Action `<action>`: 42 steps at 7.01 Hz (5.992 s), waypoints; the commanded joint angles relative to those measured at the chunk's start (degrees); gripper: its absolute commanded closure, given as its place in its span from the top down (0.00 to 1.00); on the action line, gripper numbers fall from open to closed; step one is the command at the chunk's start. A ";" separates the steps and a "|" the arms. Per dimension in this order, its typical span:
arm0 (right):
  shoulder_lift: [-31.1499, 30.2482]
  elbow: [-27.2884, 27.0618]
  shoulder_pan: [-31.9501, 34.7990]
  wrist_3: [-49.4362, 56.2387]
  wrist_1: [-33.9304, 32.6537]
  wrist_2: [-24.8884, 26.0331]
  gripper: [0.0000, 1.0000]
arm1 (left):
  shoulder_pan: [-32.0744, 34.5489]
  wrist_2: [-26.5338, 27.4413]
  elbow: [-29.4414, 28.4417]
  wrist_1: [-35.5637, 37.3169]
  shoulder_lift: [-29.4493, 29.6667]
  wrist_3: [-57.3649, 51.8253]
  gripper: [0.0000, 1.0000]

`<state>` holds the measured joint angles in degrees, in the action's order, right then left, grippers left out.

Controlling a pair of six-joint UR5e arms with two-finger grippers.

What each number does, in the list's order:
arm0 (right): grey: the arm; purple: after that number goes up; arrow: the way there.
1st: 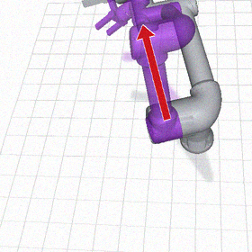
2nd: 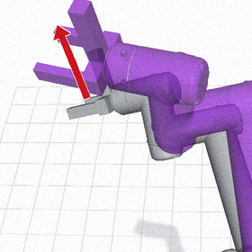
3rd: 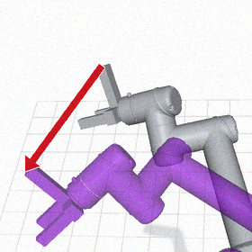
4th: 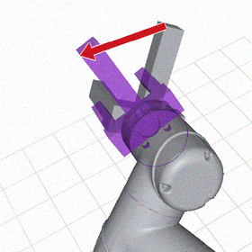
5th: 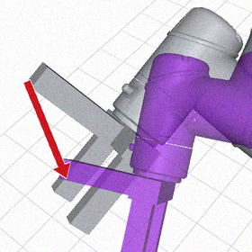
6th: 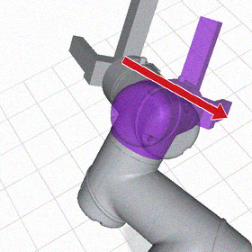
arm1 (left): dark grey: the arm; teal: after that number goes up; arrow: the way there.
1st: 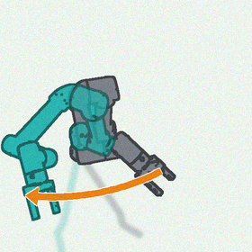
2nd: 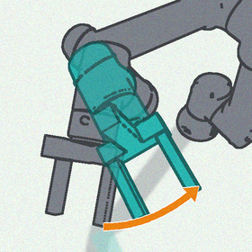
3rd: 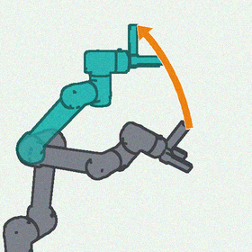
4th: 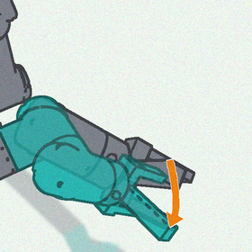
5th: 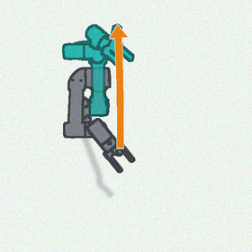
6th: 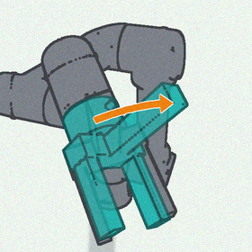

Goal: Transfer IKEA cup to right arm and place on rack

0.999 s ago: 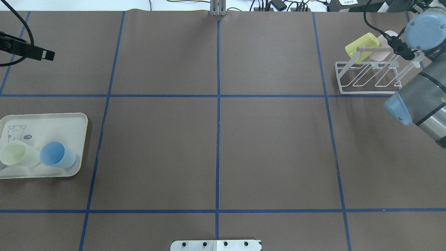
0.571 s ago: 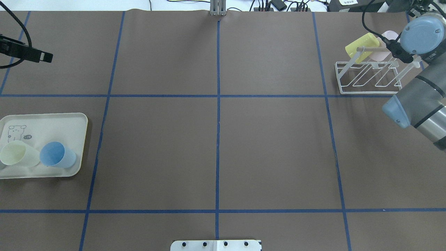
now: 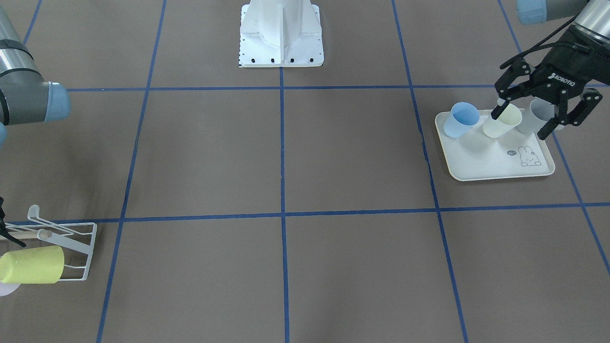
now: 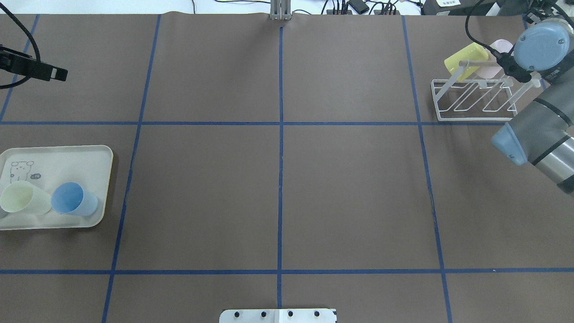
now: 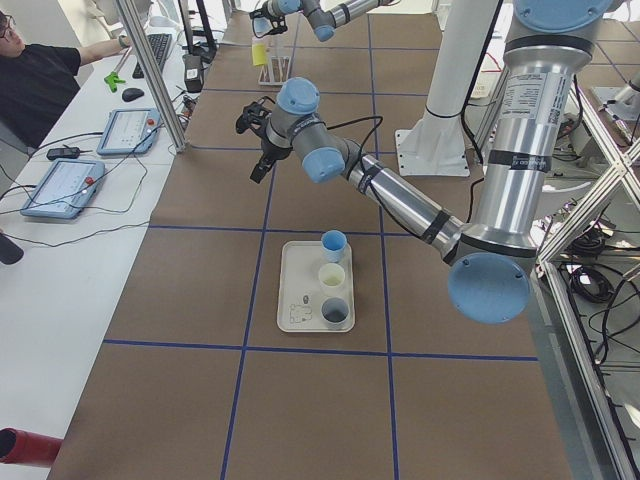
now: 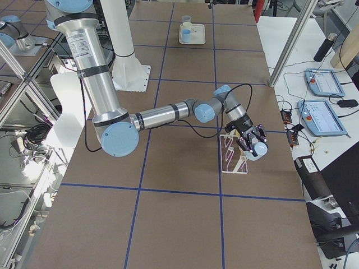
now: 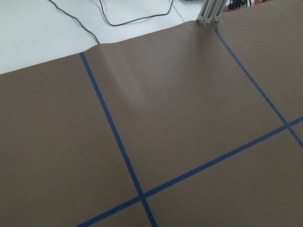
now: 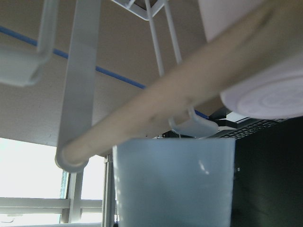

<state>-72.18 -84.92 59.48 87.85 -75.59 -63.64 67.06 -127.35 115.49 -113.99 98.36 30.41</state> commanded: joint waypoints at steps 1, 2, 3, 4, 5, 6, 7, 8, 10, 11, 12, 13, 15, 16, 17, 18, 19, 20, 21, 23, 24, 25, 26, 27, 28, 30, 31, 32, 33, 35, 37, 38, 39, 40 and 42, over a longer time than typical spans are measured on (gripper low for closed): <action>0.29 0.55 -0.24 -0.83 0.00 0.01 0.40 | 0.00 0.08 0.00 0.00 -0.01 0.00 1.00; 0.20 0.63 -0.41 -1.10 0.00 0.27 0.40 | 0.00 0.00 0.00 0.00 0.07 0.00 1.00; -0.06 0.63 -0.50 -1.10 0.00 0.88 0.40 | 0.00 0.00 0.00 0.00 -0.01 0.00 1.00; -0.24 0.72 -0.68 -1.10 0.00 1.33 0.40 | 0.00 0.00 0.00 0.00 0.07 0.00 1.00; -0.24 0.72 -0.94 -1.10 0.00 1.85 0.40 | 0.00 0.00 0.00 0.00 0.07 0.00 1.00; -0.15 0.81 -1.12 -1.27 0.00 1.94 0.40 | 0.00 0.00 0.00 0.00 0.07 0.00 1.00; -0.15 0.81 -1.47 -1.97 0.00 2.12 0.40 | 0.00 0.00 0.00 0.00 0.07 0.00 1.00; -0.24 0.90 -2.25 -2.85 0.00 2.56 0.40 | 0.00 0.00 0.00 0.00 0.07 0.00 1.00; -0.33 1.34 -2.35 -2.77 0.00 2.91 0.40 | 0.00 0.00 0.00 0.00 0.07 0.00 1.00; -0.41 1.34 -2.35 -2.77 0.00 2.82 0.40 | 0.00 0.00 0.00 0.00 0.07 0.09 1.00; -0.59 1.25 -2.26 -2.77 0.00 2.82 0.41 | 0.00 0.00 0.00 0.00 0.07 0.09 1.00; -0.59 1.25 -2.26 -2.51 0.00 2.82 0.41 | 0.00 -0.26 0.00 0.00 0.07 0.09 1.00; -0.68 1.16 -2.26 -2.59 0.00 2.91 0.48 | 0.00 -1.23 0.00 0.00 0.07 0.09 1.00; -0.68 0.90 -2.26 -2.68 0.00 2.91 0.61 | 0.09 -1.23 0.00 0.00 0.07 0.09 1.00; -0.50 0.81 -2.26 -2.51 0.00 2.91 0.83 | 0.09 -1.23 0.00 0.00 0.07 0.09 1.00; -0.15 0.72 -2.26 -2.59 0.00 3.00 0.99 | 0.09 -1.23 0.00 0.00 0.07 0.09 1.00; 0.02 0.72 -2.26 -2.59 0.00 3.09 0.99 | 0.09 -1.23 0.00 0.00 0.07 0.09 1.00; 0.02 0.72 -2.35 -2.77 0.00 3.35 1.00 | 0.18 -1.23 0.00 0.00 0.07 0.09 1.00; 0.20 0.20 -2.35 -3.29 0.00 3.35 0.99 | 0.26 -1.23 0.00 0.00 0.07 0.09 1.00; 1.77 -6.27 -0.87 -3.56 -0.35 2.48 0.99 | 0.79 -1.23 0.00 0.09 0.07 0.09 1.00; 2.04 -9.96 0.88 -5.65 -0.44 -1.01 0.99 | 0.88 -1.23 0.00 0.09 0.07 0.09 1.00; 2.05 -13.39 1.95 -11.50 -0.79 -6.70 0.99 | 0.88 -1.06 0.00 0.18 0.07 0.09 1.00; 1.61 -16.56 1.96 -19.74 -1.05 -10.67 0.99 | 1.14 -0.88 -0.09 0.35 0.07 -0.26 1.00; 1.17 -18.24 1.96 -31.48 -1.05 -16.80 0.99 | 1.40 -0.53 -0.17 0.61 -0.01 -0.35 1.00; 0.99 -20.18 1.96 -42.65 -0.97 -24.26 0.99 | 2.62 -0.36 -0.17 0.62 -1.15 -0.87 1.00; -0.67 -24.83 1.87 -70.29 -0.18 -39.64 0.99 | 3.78 -0.09 -0.17 0.44 -5.35 -6.23 1.00; -0.50 -27.38 1.09 -84.54 0.00 -46.68 0.99 | 3.61 1.82 -0.09 0.27 -6.77 -5.54 1.00; 0.11 -30.27 -1.53 -94.25 0.00 -49.44 0.99 | 3.26 3.67 -0.17 -0.17 -8.35 -5.36 1.00; 0.55 -32.04 -5.39 -102.18 0.09 -49.47 0.99 | 3.25 3.69 -0.44 -0.35 -10.54 -5.71 1.00; 2.13 -32.32 -8.93 -106.29 0.00 -49.38 0.99 | 3.08 3.78 -0.70 -6.54 -18.68 -6.33 1.00; 2.22 -32.76 -9.73 -106.48 0.09 -49.38 0.99 | 3.08 5.78 -3.67 -17.00 -27.66 -9.72 1.00; 2.14 -33.11 -9.82 -106.57 0.09 -49.38 0.99 | 3.08 5.80 -7.87 -21.05 -28.92 -10.89 1.00; 2.22 -33.29 -9.91 -106.65 0.09 -49.38 0.99 | 3.08 5.80 -13.83 -26.92 -28.93 -10.46 1.00; 2.14 -33.64 -9.82 -106.65 0.09 -49.38 0.99 | 2.99 5.62 -19.54 -35.07 -28.93 -7.33 1.00; 2.13 -33.56 -9.82 -106.48 0.09 -49.30 0.99 | 0.28 5.27 -22.57 -40.77 -29.45 -1.67 1.00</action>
<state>-70.04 -118.48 49.66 -18.69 -75.50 -112.97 68.70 -121.95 95.30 -151.40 69.31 26.41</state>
